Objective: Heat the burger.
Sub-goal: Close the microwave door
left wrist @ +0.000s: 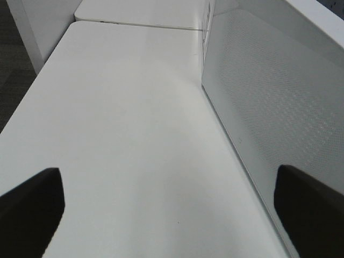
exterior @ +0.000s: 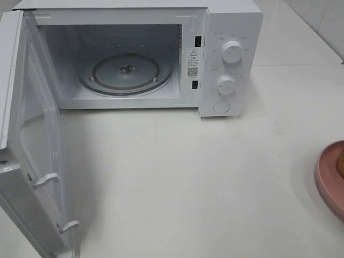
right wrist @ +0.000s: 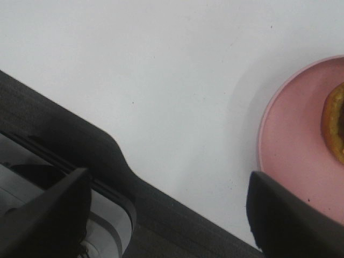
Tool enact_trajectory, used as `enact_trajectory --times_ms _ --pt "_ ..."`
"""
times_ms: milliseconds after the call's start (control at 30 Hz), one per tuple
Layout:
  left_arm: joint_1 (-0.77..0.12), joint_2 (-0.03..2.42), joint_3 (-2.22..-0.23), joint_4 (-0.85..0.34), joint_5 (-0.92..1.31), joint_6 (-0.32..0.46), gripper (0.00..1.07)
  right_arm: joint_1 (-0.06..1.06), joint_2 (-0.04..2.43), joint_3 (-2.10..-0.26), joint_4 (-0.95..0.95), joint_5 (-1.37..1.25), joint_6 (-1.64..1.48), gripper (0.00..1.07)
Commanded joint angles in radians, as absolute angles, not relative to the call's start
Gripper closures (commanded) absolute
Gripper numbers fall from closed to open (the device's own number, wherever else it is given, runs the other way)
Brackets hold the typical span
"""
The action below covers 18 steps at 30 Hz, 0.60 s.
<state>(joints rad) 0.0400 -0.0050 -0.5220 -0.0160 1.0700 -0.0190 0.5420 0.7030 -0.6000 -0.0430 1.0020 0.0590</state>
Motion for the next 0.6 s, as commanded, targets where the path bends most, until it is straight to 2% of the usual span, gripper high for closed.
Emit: enact_trajectory --times_ms 33,333,600 --pt "0.039 -0.023 -0.518 -0.018 1.069 -0.017 0.09 0.538 0.646 -0.600 -0.036 1.029 0.056 0.31" --pt "0.039 -0.023 -0.518 -0.018 1.069 -0.017 0.09 0.533 0.391 -0.547 -0.078 1.075 0.094 0.31" --pt "0.039 -0.023 -0.518 -0.018 1.069 -0.017 0.09 0.372 0.183 -0.527 -0.078 1.039 0.082 0.31"
